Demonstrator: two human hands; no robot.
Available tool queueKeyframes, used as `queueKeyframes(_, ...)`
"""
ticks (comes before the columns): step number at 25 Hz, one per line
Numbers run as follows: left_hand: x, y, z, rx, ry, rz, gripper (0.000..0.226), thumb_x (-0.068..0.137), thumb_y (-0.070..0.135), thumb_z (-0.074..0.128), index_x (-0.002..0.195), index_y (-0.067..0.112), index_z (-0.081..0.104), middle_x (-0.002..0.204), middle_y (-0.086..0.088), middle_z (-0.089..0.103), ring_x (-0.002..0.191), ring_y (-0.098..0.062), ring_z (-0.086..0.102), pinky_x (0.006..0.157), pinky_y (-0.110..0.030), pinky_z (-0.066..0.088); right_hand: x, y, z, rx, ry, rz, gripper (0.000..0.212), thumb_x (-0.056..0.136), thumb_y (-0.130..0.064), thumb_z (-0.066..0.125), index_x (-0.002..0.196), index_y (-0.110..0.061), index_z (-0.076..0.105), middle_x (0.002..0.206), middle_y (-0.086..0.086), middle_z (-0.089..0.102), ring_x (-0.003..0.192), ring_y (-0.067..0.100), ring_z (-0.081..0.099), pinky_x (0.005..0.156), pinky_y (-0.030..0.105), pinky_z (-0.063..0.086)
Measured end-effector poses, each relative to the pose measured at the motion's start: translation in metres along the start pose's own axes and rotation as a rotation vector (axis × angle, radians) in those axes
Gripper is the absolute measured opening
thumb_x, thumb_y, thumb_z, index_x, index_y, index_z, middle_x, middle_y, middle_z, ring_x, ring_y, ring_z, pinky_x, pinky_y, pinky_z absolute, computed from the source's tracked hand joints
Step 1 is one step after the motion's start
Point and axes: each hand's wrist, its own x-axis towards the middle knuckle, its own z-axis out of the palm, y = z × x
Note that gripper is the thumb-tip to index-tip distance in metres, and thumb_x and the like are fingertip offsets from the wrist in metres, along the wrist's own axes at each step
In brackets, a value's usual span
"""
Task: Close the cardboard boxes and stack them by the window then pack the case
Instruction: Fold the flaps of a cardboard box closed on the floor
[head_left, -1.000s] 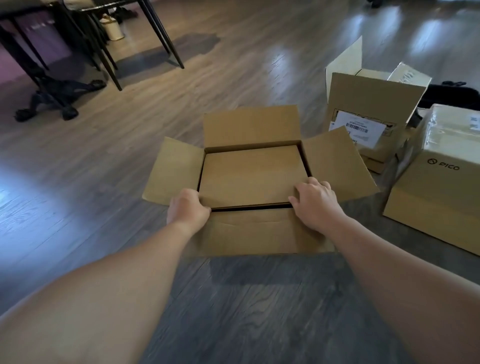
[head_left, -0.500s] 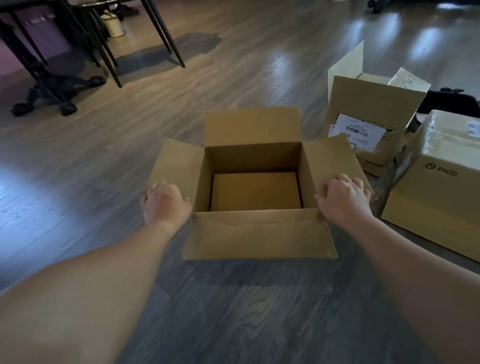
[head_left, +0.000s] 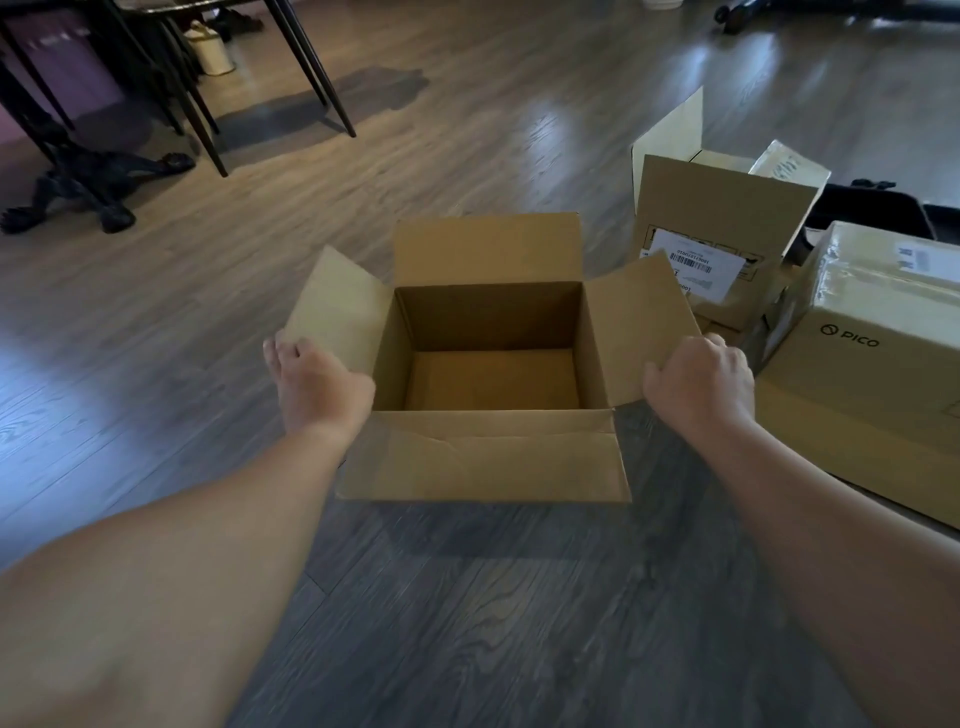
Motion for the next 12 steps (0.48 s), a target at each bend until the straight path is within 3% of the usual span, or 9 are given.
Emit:
queueKeyframes(3, -0.015, 0.021, -0.002, -0.036, 0.103, 0.322, 0.056, 0.088, 0.007, 0.056, 0.141, -0.003, 0.042, 0.161, -0.018, 0.022, 0.15, -0.033, 0.017, 0.114, -0.042, 0.029, 0.002, -0.013, -0.005, 0.072, 0.098, -0.134, 0.034, 0.091, -0.03, 0.059, 0.108, -0.002, 0.065, 0.116, 0.014, 0.056, 0.107, 0.038, 0.054, 0.081, 0.042, 0.045)
queueKeyframes(5, -0.027, 0.026, 0.003, -0.049, 0.048, 0.549, 0.06, 0.089, 0.008, 0.059, 0.145, 0.003, 0.038, 0.158, -0.017, 0.025, 0.143, -0.033, 0.03, 0.106, -0.038, 0.037, -0.002, -0.025, -0.007, 0.197, 0.075, -0.235, 0.048, 0.091, -0.03, 0.061, 0.133, -0.008, 0.054, 0.139, 0.009, 0.05, 0.121, 0.035, 0.053, 0.088, 0.044, 0.048)
queueKeyframes(6, -0.031, 0.026, 0.006, -0.093, -0.037, 0.573, 0.061, 0.091, 0.012, 0.06, 0.146, 0.005, 0.035, 0.155, -0.016, 0.029, 0.137, -0.031, 0.039, 0.103, -0.036, 0.042, -0.006, -0.031, -0.006, 0.257, 0.03, -0.288, 0.061, 0.092, -0.031, 0.063, 0.146, -0.013, 0.042, 0.149, 0.007, 0.045, 0.128, 0.032, 0.051, 0.094, 0.044, 0.048)
queueKeyframes(8, -0.033, 0.024, 0.014, -0.2, -0.195, 0.482, 0.053, 0.098, 0.023, 0.056, 0.145, 0.009, 0.035, 0.148, -0.012, 0.04, 0.125, -0.027, 0.05, 0.097, -0.04, 0.051, -0.013, -0.041, 0.002, 0.344, -0.078, -0.395, 0.071, 0.094, -0.031, 0.062, 0.154, -0.021, 0.024, 0.148, 0.007, 0.05, 0.121, 0.027, 0.058, 0.089, 0.041, 0.049)
queueKeyframes(10, -0.025, 0.016, 0.019, -0.193, -0.278, 0.344, 0.041, 0.104, 0.026, 0.045, 0.143, 0.013, 0.045, 0.152, -0.007, 0.04, 0.13, -0.027, 0.048, 0.106, -0.047, 0.046, -0.021, -0.042, 0.017, 0.337, -0.157, -0.456, 0.051, 0.1, -0.03, 0.051, 0.147, -0.023, 0.031, 0.132, 0.011, 0.062, 0.104, 0.028, 0.065, 0.075, 0.036, 0.05)
queueKeyframes(12, -0.013, 0.0, 0.02, -0.149, -0.341, 0.237, 0.043, 0.105, 0.013, 0.038, 0.146, 0.014, 0.049, 0.159, -0.003, 0.035, 0.142, -0.026, 0.037, 0.118, -0.043, 0.031, -0.025, -0.034, 0.031, 0.285, -0.245, -0.462, 0.033, 0.104, -0.027, 0.037, 0.137, -0.024, 0.043, 0.119, 0.007, 0.066, 0.097, 0.027, 0.062, 0.072, 0.038, 0.047)
